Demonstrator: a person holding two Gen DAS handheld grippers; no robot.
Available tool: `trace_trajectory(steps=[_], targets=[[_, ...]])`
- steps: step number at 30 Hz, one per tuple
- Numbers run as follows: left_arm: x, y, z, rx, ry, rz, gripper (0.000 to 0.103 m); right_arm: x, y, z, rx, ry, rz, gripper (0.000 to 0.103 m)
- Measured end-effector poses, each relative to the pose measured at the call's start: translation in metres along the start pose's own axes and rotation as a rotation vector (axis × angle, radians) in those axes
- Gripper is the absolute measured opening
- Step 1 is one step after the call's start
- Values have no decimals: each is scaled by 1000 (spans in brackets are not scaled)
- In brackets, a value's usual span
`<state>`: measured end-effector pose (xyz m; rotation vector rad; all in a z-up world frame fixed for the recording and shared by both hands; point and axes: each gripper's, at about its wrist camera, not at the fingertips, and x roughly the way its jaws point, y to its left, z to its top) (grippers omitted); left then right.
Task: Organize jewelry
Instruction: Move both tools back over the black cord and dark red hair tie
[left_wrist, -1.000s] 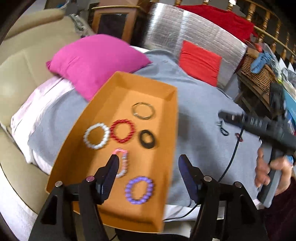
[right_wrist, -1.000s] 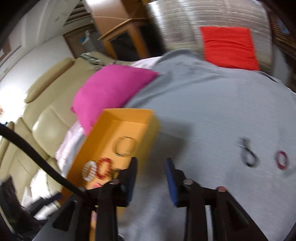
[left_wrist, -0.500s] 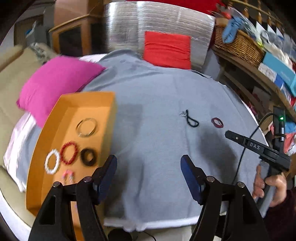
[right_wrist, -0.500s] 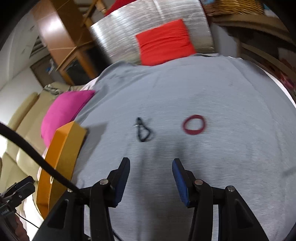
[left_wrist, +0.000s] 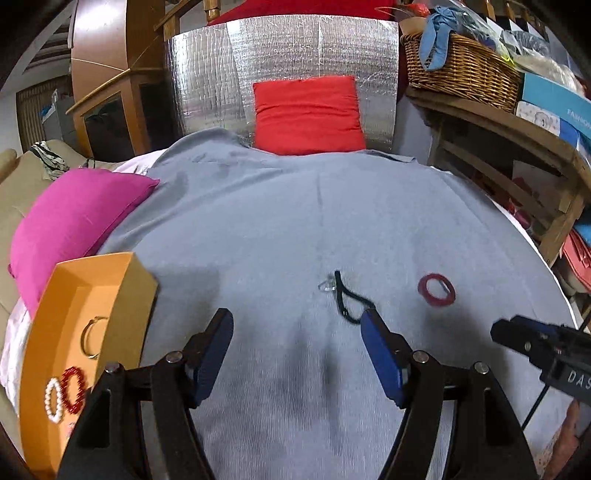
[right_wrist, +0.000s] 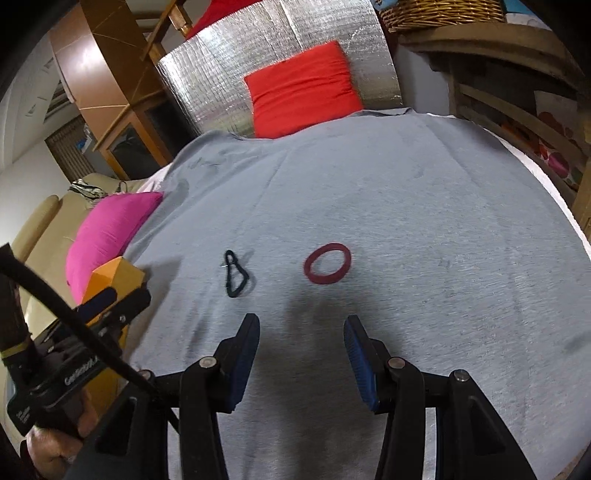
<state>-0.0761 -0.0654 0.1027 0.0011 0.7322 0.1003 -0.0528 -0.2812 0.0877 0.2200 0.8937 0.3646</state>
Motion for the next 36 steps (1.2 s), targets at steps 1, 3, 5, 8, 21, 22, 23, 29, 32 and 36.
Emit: trace_trajectory(steps=[1,3,5,8,21,22,23,29,32,36], targets=[[2,1,1,-2,-8,2,72,3,-1,1,2,7,-4,52],[7,4,3,-9,-20,4,72,9,-5,1,12,20,-15,52],[9,5,3,-20,-24,-8,72,14,-6,1,16,27,-26,52],[14,5,1,-13,-15,-34,72,17,-6,0,35,25,-38,52],[13,11,-2,-29,-29,-67,72,25,-7,-1,103,27,-80,52],[12,11,-2,-30,-31,-67,72,26,-8,-1,113,28,-79,52],[12,12,-2,-30,-33,-66,72,26,-9,-2,119,29,-79,52],[11,9,-7,-10,-35,-45,72,25,-10,4,141,10,-76,52],[12,9,-8,-2,-29,-35,72,26,-14,4,166,15,-72,52],[14,11,-8,-4,-27,-22,72,25,-18,3,183,16,-73,52]])
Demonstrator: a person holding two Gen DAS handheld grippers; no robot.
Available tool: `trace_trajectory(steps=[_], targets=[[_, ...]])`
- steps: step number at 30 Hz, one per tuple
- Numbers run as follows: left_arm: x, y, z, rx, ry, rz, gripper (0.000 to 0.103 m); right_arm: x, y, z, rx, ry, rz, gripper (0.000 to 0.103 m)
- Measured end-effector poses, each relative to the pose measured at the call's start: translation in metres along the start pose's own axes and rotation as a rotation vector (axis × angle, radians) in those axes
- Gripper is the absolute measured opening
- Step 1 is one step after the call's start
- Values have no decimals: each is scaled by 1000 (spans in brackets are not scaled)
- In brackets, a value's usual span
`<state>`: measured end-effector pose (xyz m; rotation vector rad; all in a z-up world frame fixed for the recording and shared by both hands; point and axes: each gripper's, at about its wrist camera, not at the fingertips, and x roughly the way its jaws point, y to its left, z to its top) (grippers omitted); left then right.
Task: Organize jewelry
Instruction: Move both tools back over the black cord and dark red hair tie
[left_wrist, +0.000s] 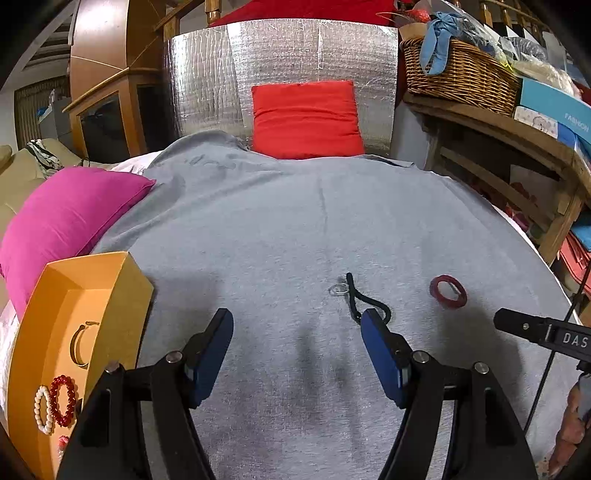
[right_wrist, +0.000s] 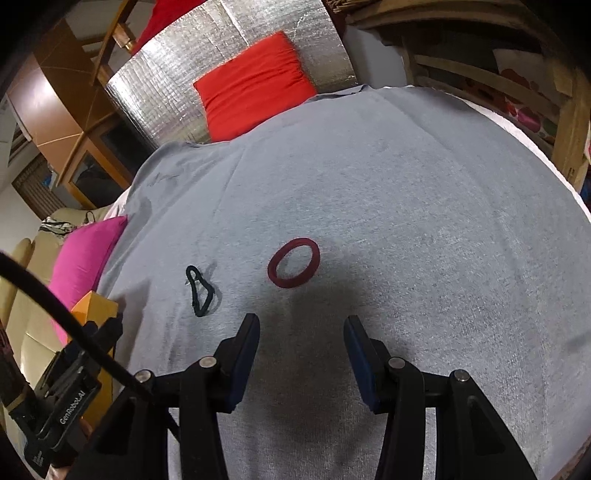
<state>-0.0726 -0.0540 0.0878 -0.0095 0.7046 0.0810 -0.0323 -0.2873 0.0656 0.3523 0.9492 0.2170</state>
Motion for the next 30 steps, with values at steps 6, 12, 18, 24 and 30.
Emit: trace_trajectory(steps=[6,12,18,24,30], targets=[[2,-2,0,7,2,3,72,-2,-2,1,4,-3,1,52],[2,-2,1,9,3,2,72,-2,-3,2,14,1,13,52],[3,-2,1,9,6,4,72,-3,-2,1,13,3,19,52],[3,-3,1,10,8,4,72,-3,-2,1,14,4,21,52],[4,-2,1,14,9,4,72,-4,-2,0,14,2,24,52]])
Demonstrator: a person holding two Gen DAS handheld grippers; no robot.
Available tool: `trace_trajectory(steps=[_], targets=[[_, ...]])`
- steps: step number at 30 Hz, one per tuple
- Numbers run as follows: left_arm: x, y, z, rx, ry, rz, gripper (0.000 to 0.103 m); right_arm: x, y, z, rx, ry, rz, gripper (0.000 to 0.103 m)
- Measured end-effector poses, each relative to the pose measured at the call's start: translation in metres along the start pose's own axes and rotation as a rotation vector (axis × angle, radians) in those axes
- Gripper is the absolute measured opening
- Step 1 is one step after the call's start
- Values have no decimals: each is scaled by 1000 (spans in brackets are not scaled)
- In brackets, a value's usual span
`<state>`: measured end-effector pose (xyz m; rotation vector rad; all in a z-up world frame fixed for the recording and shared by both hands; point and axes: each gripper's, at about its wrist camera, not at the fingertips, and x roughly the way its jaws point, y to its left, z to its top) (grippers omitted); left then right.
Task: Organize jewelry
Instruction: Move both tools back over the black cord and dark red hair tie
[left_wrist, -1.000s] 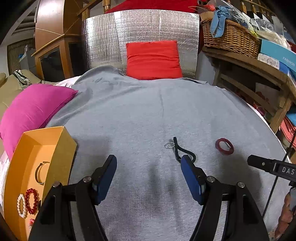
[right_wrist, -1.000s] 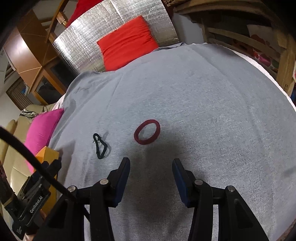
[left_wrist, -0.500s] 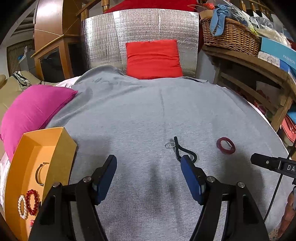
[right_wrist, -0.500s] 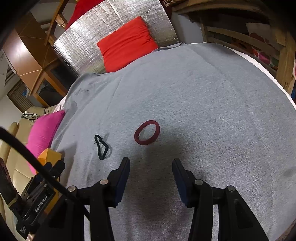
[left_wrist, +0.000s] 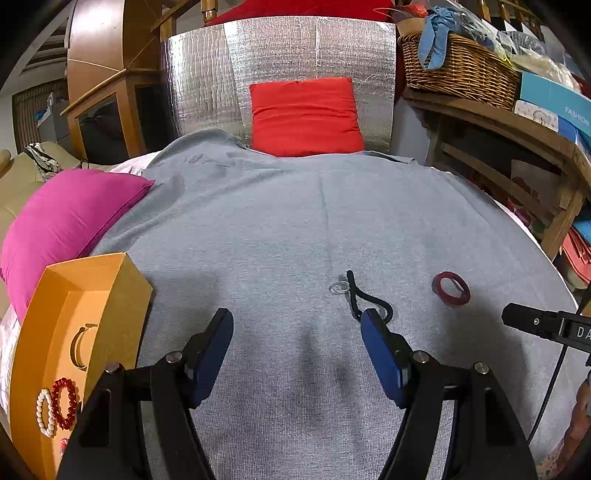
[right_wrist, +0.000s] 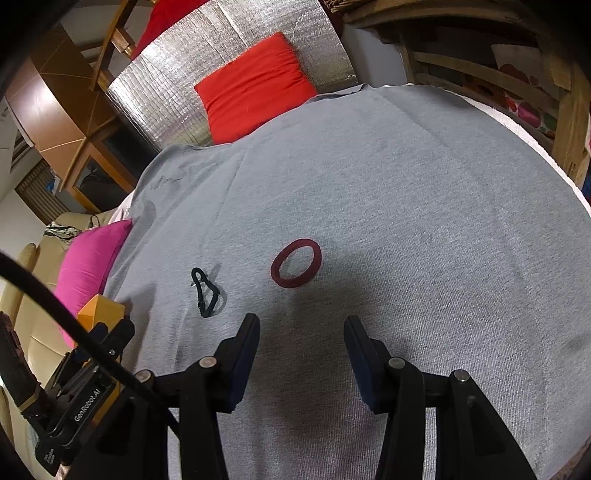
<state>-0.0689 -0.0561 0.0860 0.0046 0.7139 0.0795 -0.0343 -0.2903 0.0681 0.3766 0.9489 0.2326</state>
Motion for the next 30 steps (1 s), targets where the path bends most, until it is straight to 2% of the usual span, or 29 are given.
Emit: trace_trajectory(steps=[30], targets=[[7,-1,-2,12,18,-4,72,1,-1,3,2,3,0,52]])
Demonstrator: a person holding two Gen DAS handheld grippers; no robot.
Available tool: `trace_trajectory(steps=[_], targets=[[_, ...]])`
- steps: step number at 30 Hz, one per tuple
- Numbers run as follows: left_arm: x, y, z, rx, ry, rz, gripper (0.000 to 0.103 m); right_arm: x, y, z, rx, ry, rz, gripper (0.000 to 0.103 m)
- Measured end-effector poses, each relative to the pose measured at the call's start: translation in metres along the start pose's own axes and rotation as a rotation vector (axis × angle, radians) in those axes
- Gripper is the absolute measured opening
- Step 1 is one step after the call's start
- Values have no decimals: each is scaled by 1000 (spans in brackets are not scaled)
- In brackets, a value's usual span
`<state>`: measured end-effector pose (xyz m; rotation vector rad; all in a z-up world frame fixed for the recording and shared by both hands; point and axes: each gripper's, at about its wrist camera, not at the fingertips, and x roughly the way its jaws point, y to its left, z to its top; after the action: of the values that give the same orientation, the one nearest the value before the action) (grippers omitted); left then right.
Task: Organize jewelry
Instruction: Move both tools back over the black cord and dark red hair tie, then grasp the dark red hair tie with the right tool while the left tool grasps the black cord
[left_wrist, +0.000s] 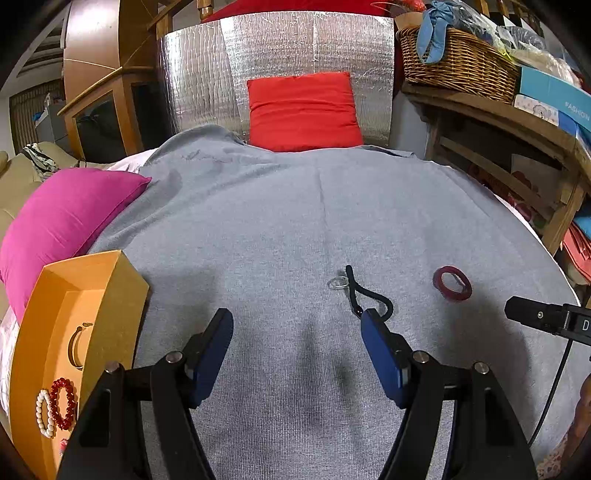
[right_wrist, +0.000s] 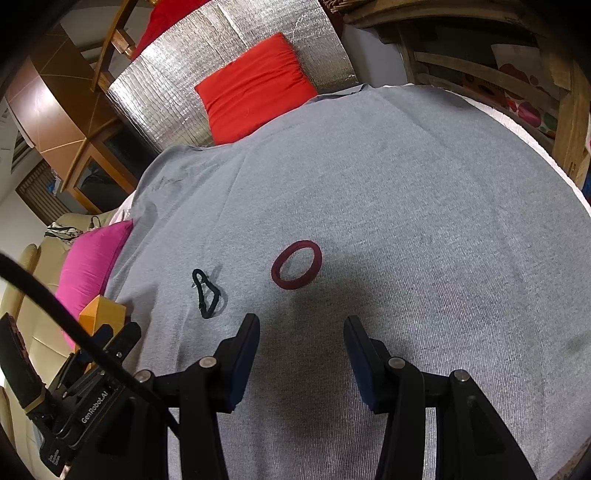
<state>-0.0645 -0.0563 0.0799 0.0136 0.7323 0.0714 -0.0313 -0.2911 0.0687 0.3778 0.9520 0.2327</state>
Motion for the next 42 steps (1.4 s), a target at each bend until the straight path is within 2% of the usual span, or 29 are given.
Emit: trace_trajectory(steps=[10,17,19,20,22,24,27,32,36,37,38,42], targets=[[35,9,6,-32,75,-18,72,26,-8,23,9,-13,-23,51],[62,10,9,-34,112,-26,72,65,1,37,-23,34,-47,44],[66,10,10,-44,119,-35,72,74,4,39,-37,41,-77,43],[67,10,11,-51,121,-44,72,80,5,39,-52,45,-101,37],[70,9,13,-58,122,-59,72,83,8,40,-80,31,-125,32],[72,6,15,-60,123,-82,72,83,9,40,-94,30,-125,15],[78,-2,15,-62,140,-131,72,81,7,39,-99,29,-120,10],[93,-13,13,-70,185,-219,72,72,1,35,-99,39,-97,10],[94,-13,13,-94,162,-255,72,66,-5,32,-98,49,-89,11],[93,-13,13,-107,156,-281,70,64,-7,32,-94,52,-86,11],[93,-14,13,-116,152,-312,62,61,-10,31,-89,54,-83,11],[93,-18,12,-100,154,-330,38,59,-15,30,-78,62,-79,11]])
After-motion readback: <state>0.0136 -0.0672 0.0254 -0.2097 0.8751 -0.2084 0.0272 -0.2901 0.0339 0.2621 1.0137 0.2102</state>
